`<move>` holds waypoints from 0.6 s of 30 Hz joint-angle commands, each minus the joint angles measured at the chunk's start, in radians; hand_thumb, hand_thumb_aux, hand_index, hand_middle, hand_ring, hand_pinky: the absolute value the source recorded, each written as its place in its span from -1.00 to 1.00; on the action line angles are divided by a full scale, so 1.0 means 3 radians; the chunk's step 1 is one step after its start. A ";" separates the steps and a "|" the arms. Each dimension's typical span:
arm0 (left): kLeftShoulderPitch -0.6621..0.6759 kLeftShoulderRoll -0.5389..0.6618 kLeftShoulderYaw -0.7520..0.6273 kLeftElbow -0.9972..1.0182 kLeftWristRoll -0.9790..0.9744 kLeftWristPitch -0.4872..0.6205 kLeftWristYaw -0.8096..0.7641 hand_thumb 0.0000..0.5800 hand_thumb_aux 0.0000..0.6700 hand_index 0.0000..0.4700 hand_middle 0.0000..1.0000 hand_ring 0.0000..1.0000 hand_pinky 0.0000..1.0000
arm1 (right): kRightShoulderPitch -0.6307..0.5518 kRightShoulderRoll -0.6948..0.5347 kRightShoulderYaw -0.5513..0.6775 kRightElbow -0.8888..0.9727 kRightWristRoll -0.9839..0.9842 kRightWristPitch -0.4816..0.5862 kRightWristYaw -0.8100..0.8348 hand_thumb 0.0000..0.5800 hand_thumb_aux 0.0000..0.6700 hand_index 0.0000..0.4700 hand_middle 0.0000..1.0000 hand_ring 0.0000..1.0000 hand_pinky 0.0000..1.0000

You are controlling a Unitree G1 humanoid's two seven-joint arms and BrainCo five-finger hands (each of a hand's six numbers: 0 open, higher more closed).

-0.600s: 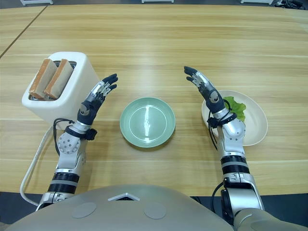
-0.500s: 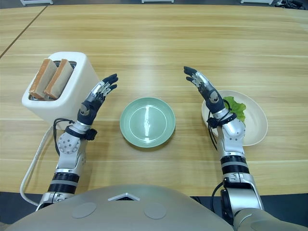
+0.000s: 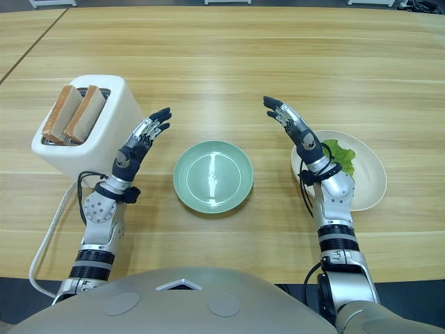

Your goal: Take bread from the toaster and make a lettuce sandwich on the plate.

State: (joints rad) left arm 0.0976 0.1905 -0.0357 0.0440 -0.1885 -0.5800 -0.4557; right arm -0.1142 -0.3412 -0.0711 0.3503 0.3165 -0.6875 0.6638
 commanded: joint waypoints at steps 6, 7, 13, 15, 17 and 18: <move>-0.0210 0.0257 0.0265 -0.2132 0.0047 0.1454 0.0528 -1.00 -1.00 -1.00 -1.00 -1.00 -1.00 | -0.0027 0.0061 0.0003 0.0118 -0.0011 0.0007 0.0067 -1.00 -1.00 -1.00 -1.00 -1.00 -1.00; -0.0280 0.0328 0.0453 -0.2229 -0.0098 0.1651 0.0605 -1.00 -1.00 -1.00 -1.00 -1.00 -1.00 | -0.0035 0.0065 0.0002 0.0135 -0.0018 0.0003 0.0068 -1.00 -1.00 -1.00 -1.00 -1.00 -1.00; -0.0209 0.1129 0.1376 -0.2315 0.1011 0.1921 0.0813 -1.00 -1.00 -1.00 -1.00 -1.00 -1.00 | -0.0041 0.0086 0.0009 0.0150 -0.0040 -0.0004 0.0080 -1.00 -1.00 -1.00 -1.00 -1.00 -1.00; -0.0042 0.1367 0.1488 -0.2136 0.1569 0.1851 0.0850 -1.00 -1.00 -1.00 -1.00 -1.00 -1.00 | -0.0036 0.0085 0.0004 0.0165 -0.0055 -0.0009 0.0075 -1.00 -1.00 -1.00 -1.00 -1.00 -1.00; 0.0107 0.1448 0.1519 -0.2052 0.1842 0.1870 0.0840 -1.00 -1.00 -1.00 -1.00 -1.00 -1.00 | -0.0020 0.0084 0.0009 0.0162 -0.0075 -0.0011 0.0069 -1.00 -1.00 -1.00 -1.00 -1.00 -1.00; 0.0175 0.1475 0.1527 -0.2013 0.1976 0.1879 0.0843 -1.00 -1.00 -1.00 -1.00 -1.00 -1.00 | -0.0017 0.0084 0.0012 0.0164 -0.0083 -0.0013 0.0069 -1.00 -1.00 -1.00 -1.00 -1.00 -1.00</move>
State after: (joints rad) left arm 0.1010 0.6108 0.4139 -0.5930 0.3214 -0.0205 -0.1990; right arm -0.1201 -0.3191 -0.0697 0.3910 0.3090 -0.6909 0.6825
